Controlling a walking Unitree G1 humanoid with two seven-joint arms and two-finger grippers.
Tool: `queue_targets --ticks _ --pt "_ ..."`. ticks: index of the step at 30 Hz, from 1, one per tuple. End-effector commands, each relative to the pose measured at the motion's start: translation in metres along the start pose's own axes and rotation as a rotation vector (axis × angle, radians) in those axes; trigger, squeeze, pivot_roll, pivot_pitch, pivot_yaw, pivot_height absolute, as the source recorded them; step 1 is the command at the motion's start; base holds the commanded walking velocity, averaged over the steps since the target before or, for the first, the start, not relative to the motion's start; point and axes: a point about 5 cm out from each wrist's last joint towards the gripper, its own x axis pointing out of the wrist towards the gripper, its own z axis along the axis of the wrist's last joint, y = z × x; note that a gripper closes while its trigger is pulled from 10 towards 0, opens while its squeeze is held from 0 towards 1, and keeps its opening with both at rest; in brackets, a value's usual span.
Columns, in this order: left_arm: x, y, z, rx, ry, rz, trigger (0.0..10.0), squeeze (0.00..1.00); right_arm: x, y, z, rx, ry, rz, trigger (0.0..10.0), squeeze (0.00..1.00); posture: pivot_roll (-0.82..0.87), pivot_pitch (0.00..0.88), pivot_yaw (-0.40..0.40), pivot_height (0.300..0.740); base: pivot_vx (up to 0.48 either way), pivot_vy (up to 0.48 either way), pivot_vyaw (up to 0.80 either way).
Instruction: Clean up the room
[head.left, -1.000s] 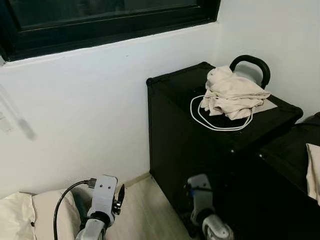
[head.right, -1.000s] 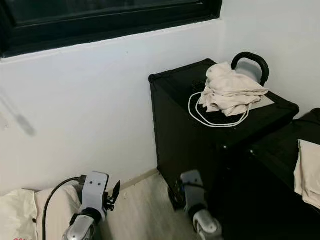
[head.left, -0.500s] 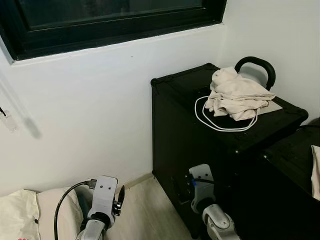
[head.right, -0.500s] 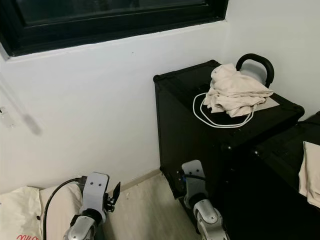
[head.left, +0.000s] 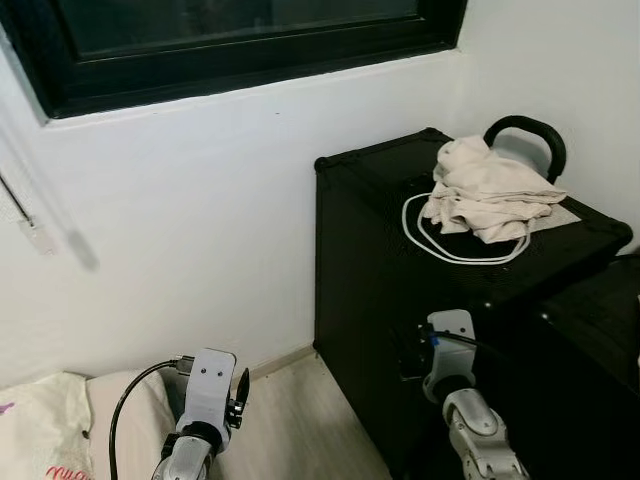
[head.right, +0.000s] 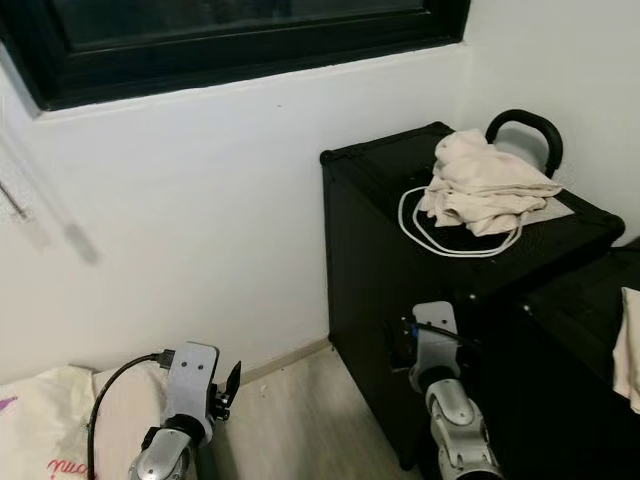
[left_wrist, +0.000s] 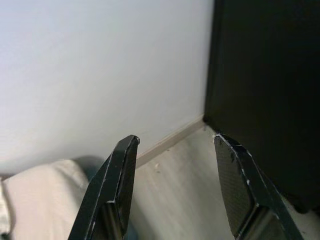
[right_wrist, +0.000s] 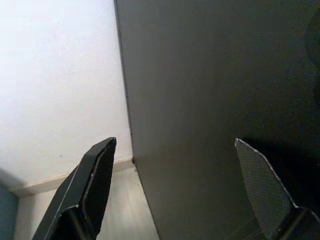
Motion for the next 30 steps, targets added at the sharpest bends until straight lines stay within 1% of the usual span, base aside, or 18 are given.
queue_targets --ticks 1,2,3,4,5,8,10,12,13,14,15,18,20,23,25,26,27,30 --pt "-0.004 0.001 -0.006 -0.006 0.027 0.013 10.0 0.00 -0.004 -0.048 0.008 0.044 -0.034 -0.248 10.0 0.00 -0.02 0.096 0.021 0.740 0.000 0.000 0.00" --pt "-0.004 0.001 -0.006 -0.006 0.027 0.013 10.0 0.00 -0.004 -0.048 0.008 0.044 -0.034 -0.248 10.0 0.00 -0.02 0.096 0.021 0.740 0.000 0.000 0.00" --pt "-0.004 0.001 -0.006 -0.006 0.027 0.013 10.0 0.00 -0.006 -0.055 0.009 0.037 -0.039 -0.282 10.0 0.00 -0.01 0.096 0.019 0.740 0.000 0.000 0.00" --pt "-0.004 0.001 -0.006 -0.006 0.027 0.013 10.0 0.00 -0.006 -0.055 0.009 0.037 -0.039 -0.282 10.0 0.00 -0.01 0.096 0.019 0.740 0.000 0.000 0.00" --pt "-0.004 0.001 -0.007 -0.007 0.027 0.013 10.0 0.00 -0.007 -0.060 0.008 0.045 -0.037 -0.317 10.0 0.00 -0.02 0.097 0.021 0.740 0.000 0.000 0.00" --pt "-0.004 0.001 -0.007 -0.007 0.027 0.013 10.0 0.00 -0.009 -0.063 0.007 0.045 -0.033 -0.330 10.0 0.00 -0.02 0.099 0.020 0.740 0.000 0.000 0.00" --pt "-0.005 0.001 -0.007 -0.008 0.027 0.012 10.0 0.00 -0.009 -0.059 0.005 0.049 -0.028 -0.314 10.0 0.00 -0.02 0.100 0.021 0.740 0.000 0.000 0.00" --pt "-0.005 0.000 -0.007 -0.005 0.028 0.007 10.0 0.00 -0.007 -0.039 -0.001 0.064 -0.009 -0.220 10.0 0.00 -0.02 0.102 0.021 0.740 0.000 0.000 0.00" --pt "-0.005 0.000 -0.007 -0.005 0.028 0.007 10.0 0.00 -0.007 -0.039 -0.001 0.064 -0.009 -0.220 10.0 0.00 -0.02 0.102 0.021 0.740 0.000 0.000 0.00" --pt "-0.005 0.000 -0.007 -0.004 0.028 0.007 10.0 0.00 -0.007 -0.027 -0.004 0.074 0.004 -0.166 10.0 0.00 -0.01 0.102 0.022 0.740 0.000 0.000 0.00" --pt "-0.005 0.000 -0.007 -0.004 0.028 0.007 10.0 0.00 -0.007 -0.027 -0.004 0.074 0.004 -0.166 10.0 0.00 -0.01 0.102 0.022 0.740 0.000 0.000 0.00" --pt "-0.005 0.001 -0.007 -0.002 0.029 0.008 10.0 0.00 -0.006 0.002 -0.010 0.084 0.015 -0.044 10.0 0.00 -0.01 0.102 0.022 0.740 0.000 0.000 0.00" --pt "-0.005 0.001 -0.007 -0.001 0.030 0.010 10.0 0.00 -0.007 0.015 -0.011 0.084 0.013 0.010 10.0 0.00 -0.01 0.101 0.023 0.740 0.000 0.000 0.00" --pt "-0.005 0.001 -0.007 -0.001 0.030 0.010 10.0 0.00 -0.007 0.019 -0.011 0.083 0.013 0.025 10.0 0.00 -0.01 0.101 0.023 0.740 0.000 0.000 0.00" --pt "-0.005 0.002 -0.007 -0.001 0.030 0.012 10.0 0.00 -0.008 0.030 -0.012 0.092 0.017 0.063 10.0 0.00 -0.01 0.102 0.023 0.740 0.000 0.000 0.00" --pt "-0.005 0.002 -0.007 -0.001 0.030 0.012 10.0 0.00 -0.008 0.030 -0.012 0.092 0.017 0.063 10.0 0.00 -0.01 0.102 0.023 0.740 0.000 0.000 0.00" --pt "-0.004 0.002 -0.007 -0.003 0.030 0.014 10.0 0.00 -0.010 0.039 -0.013 0.094 0.015 0.101 10.0 0.00 -0.01 0.103 0.023 0.740 0.000 0.000 0.00" --pt "-0.004 0.002 -0.006 -0.003 0.029 0.015 10.0 0.00 -0.011 0.043 -0.013 0.092 0.013 0.117 10.0 0.00 -0.01 0.104 0.023 0.740 0.000 0.000 0.00"
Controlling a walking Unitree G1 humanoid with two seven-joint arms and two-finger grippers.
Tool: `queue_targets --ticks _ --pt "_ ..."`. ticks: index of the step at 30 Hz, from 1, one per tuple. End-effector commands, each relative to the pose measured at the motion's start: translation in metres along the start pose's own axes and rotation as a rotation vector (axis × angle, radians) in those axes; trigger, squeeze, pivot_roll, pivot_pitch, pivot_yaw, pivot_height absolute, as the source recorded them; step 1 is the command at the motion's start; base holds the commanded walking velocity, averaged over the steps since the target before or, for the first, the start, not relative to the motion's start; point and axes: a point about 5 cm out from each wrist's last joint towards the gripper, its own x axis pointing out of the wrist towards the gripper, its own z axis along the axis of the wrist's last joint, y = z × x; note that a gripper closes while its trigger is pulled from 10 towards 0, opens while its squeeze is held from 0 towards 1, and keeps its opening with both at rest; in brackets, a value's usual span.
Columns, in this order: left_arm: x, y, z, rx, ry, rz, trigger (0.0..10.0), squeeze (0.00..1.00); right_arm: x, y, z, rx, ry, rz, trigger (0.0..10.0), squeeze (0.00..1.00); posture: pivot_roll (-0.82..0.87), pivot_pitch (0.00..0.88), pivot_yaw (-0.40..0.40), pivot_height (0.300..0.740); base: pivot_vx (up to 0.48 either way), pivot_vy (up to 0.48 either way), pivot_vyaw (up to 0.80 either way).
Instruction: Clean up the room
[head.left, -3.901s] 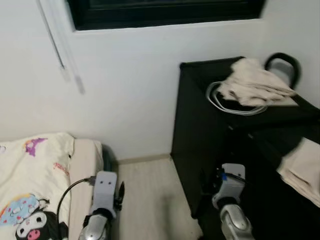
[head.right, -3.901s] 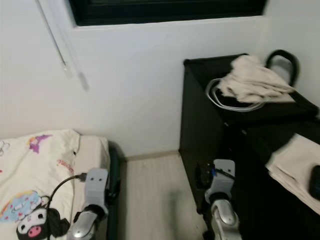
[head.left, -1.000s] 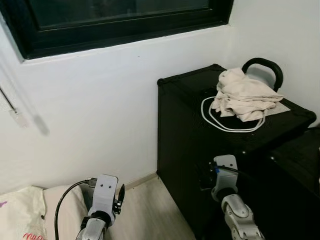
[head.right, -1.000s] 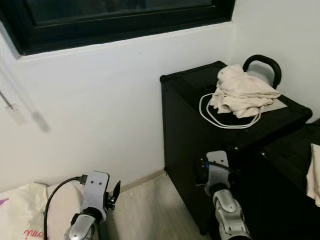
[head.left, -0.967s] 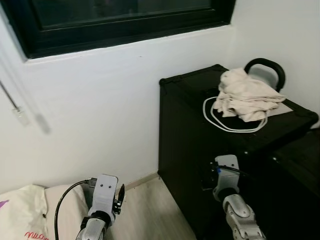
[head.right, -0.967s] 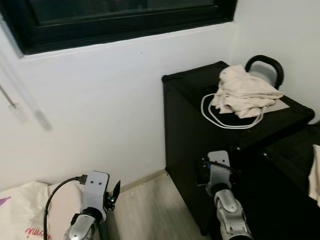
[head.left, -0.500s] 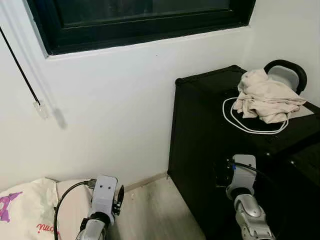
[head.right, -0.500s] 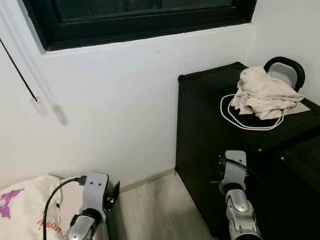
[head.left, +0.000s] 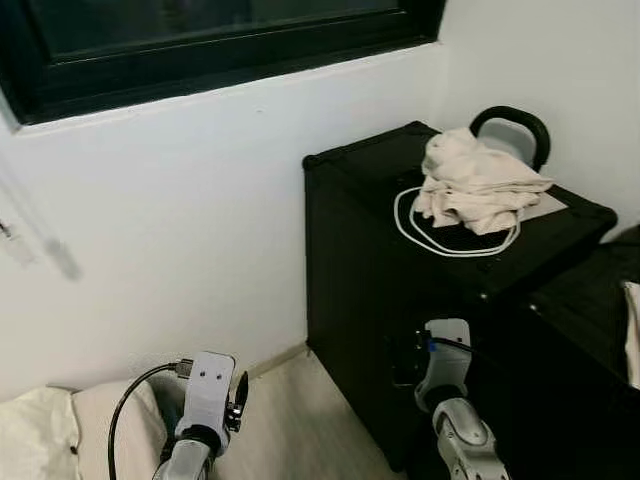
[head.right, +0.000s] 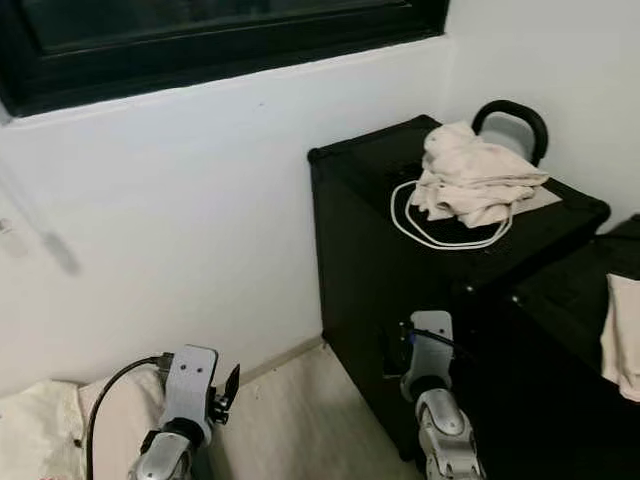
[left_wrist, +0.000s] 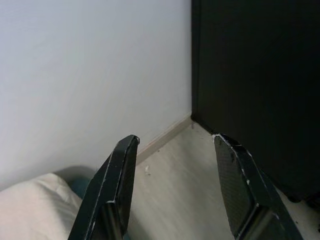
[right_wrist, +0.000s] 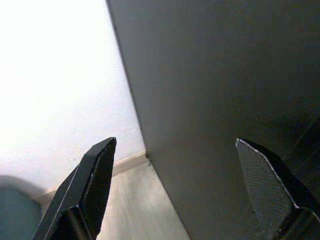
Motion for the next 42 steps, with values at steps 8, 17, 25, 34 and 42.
queue_targets --ticks 8,17,25,34,42 --pt "-0.002 0.003 -0.004 0.001 0.021 0.023 10.0 0.00 -0.004 0.010 -0.004 0.000 -0.002 0.035 10.0 0.00 -0.01 0.105 0.027 0.740 0.000 0.000 0.00" --pt "-0.002 0.006 -0.004 0.002 0.023 0.053 10.0 0.00 -0.008 0.019 -0.008 -0.024 0.014 0.082 10.0 0.00 -0.02 0.103 0.028 0.740 0.000 0.000 0.00" --pt "-0.004 0.004 -0.005 0.008 0.022 0.043 10.0 0.00 -0.009 0.023 -0.008 -0.077 0.016 0.096 10.0 0.00 -0.01 0.094 0.029 0.740 0.000 0.000 0.30" --pt "-0.006 0.000 -0.004 -0.002 0.022 0.011 10.0 0.00 -0.010 0.022 -0.008 -0.075 0.012 0.093 10.0 0.00 -0.01 0.094 0.038 0.740 0.000 0.000 0.80" --pt "-0.006 -0.003 0.000 -0.001 0.018 -0.018 10.0 0.00 -0.013 0.020 -0.007 -0.054 -0.008 0.071 10.0 0.00 0.00 0.105 0.045 0.740 0.000 0.000 0.70"
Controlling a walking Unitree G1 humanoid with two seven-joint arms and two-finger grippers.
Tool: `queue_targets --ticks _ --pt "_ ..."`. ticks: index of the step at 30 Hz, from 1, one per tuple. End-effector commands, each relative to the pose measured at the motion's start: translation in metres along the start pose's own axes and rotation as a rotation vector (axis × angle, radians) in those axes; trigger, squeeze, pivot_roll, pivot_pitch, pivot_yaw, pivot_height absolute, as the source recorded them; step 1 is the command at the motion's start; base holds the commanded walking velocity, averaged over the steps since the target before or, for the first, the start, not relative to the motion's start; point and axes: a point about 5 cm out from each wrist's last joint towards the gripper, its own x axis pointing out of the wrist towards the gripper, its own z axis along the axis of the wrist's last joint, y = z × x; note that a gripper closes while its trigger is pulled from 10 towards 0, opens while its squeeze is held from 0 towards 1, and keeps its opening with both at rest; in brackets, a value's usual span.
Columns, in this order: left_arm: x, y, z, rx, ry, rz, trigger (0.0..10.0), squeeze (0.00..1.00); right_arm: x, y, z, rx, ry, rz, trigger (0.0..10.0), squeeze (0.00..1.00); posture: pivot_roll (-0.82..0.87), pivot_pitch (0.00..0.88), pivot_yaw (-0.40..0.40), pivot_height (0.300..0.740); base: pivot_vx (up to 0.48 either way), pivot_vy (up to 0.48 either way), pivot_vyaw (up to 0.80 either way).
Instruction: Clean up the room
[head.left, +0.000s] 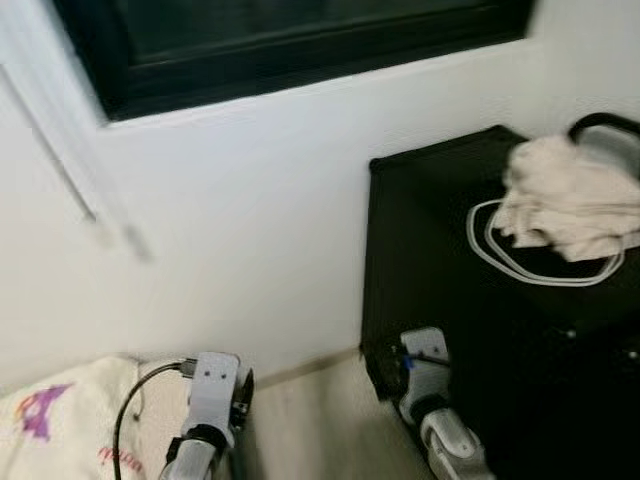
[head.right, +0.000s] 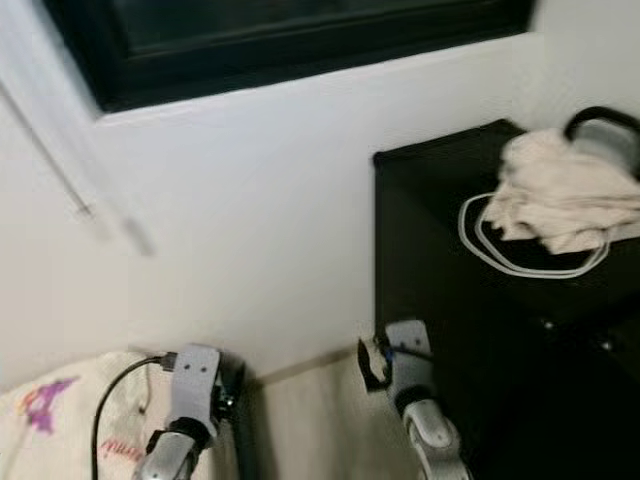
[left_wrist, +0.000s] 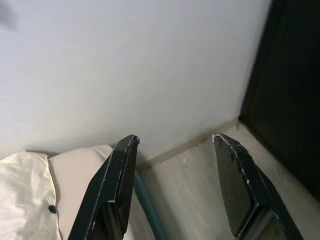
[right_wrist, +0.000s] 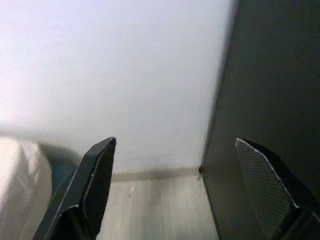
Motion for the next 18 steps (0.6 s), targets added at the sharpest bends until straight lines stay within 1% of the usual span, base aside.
queue_targets --ticks 1,4,14,18 --pt "-0.0064 0.0063 -0.0087 0.005 0.042 0.014 10.0 0.00 -0.0001 0.0108 0.0012 0.030 -0.020 0.023 10.0 0.00 0.00 0.105 0.045 0.740 0.000 0.000 0.00" --pt "-0.0067 0.0052 -0.0082 0.006 0.043 0.002 10.0 0.00 -0.0012 0.0102 0.0003 0.050 -0.014 0.012 10.0 0.00 0.00 0.113 0.047 0.740 0.000 0.000 0.00" --pt "-0.0078 0.0027 -0.0087 0.034 0.061 -0.019 10.0 0.00 -0.0038 0.0102 -0.0017 0.055 -0.002 0.002 10.0 0.00 -0.01 0.126 0.052 0.740 0.000 0.000 0.00" --pt "-0.0082 0.0014 -0.0083 0.039 0.065 -0.020 10.0 0.00 -0.0049 0.0085 -0.0020 0.055 0.000 -0.002 10.0 0.00 -0.01 0.132 0.050 0.740 0.000 -0.314 0.00"
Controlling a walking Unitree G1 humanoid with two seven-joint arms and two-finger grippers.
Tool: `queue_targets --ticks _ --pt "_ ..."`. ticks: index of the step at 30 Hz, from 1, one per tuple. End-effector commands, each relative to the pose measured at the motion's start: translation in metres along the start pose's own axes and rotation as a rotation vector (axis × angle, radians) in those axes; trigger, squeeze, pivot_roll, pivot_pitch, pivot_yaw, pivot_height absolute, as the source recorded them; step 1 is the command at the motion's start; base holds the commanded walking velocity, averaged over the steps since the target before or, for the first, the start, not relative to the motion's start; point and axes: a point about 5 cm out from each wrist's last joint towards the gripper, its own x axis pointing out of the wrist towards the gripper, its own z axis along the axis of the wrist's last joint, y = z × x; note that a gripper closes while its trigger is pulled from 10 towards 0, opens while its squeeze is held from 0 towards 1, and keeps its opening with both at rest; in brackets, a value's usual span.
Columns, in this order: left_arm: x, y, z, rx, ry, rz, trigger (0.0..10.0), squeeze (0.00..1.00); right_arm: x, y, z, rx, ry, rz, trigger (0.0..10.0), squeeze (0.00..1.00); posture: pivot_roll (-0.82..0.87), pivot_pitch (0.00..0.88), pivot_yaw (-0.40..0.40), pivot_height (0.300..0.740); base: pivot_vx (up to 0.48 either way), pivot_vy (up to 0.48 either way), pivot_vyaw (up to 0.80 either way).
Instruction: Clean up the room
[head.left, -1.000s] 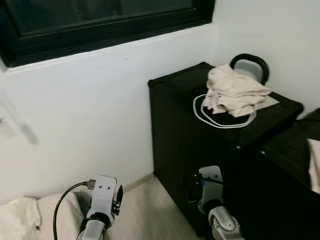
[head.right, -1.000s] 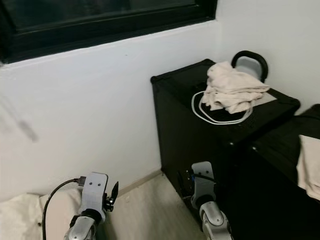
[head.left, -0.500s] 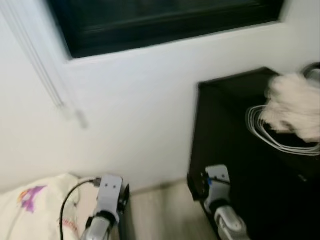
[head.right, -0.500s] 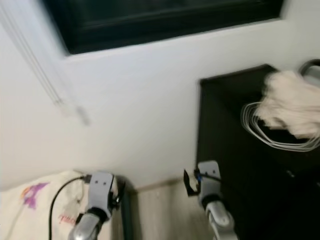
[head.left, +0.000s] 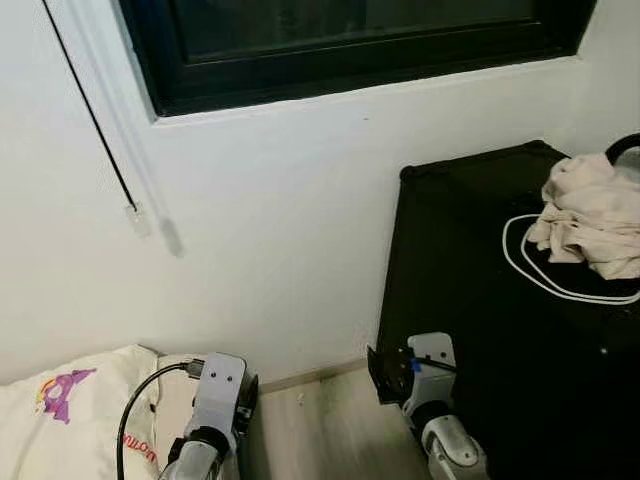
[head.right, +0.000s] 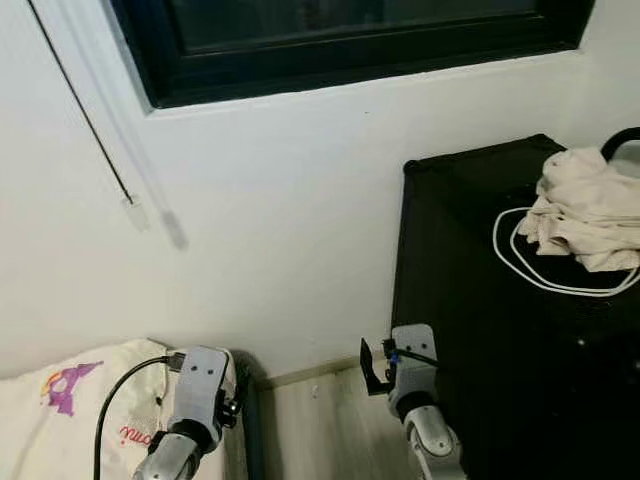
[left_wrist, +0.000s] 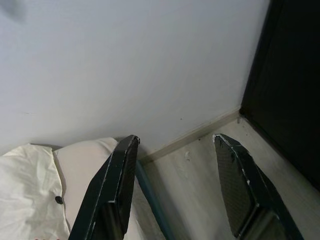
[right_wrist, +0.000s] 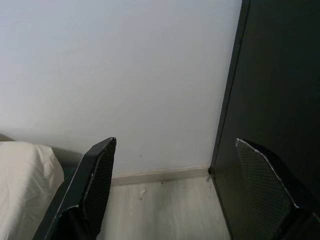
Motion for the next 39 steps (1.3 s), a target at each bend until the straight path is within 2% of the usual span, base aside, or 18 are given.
queue_targets --ticks 1,11,13,18,24,39 --pt "-0.0034 0.0006 -0.0025 0.010 0.020 0.003 10.0 0.00 -0.0028 0.0012 -0.0024 0.011 0.013 -0.004 10.0 0.00 -0.01 0.132 0.052 0.740 0.000 -0.386 0.00" --pt "-0.0033 0.0018 -0.0025 0.005 0.039 0.014 10.0 0.00 -0.0030 0.0006 -0.0020 0.013 0.016 -0.004 10.0 0.00 -0.01 0.133 0.050 0.740 0.000 -0.379 0.00" --pt "-0.0024 0.0046 -0.0058 -0.038 0.080 0.035 10.0 0.00 -0.0025 0.0010 -0.0014 0.012 0.016 0.000 10.0 0.00 -0.01 0.136 0.047 0.740 0.000 0.144 0.00" --pt "-0.0014 0.0088 -0.0101 -0.054 0.118 0.055 10.0 0.00 -0.0012 0.0018 -0.0003 0.009 0.017 0.010 10.0 0.00 -0.01 0.140 0.045 0.740 0.000 0.480 0.00" --pt "-0.0026 0.0073 -0.0106 -0.012 0.114 0.058 10.0 0.00 0.0002 0.0014 0.0008 0.006 0.019 0.019 10.0 0.00 -0.01 0.142 0.040 0.740 0.000 0.080 0.00" --pt "-0.0036 0.0000 -0.0076 -0.028 0.093 0.027 10.0 0.00 0.0006 0.0000 0.0023 -0.003 0.016 0.014 10.0 0.00 -0.02 0.166 0.048 0.740 0.000 0.000 0.00"
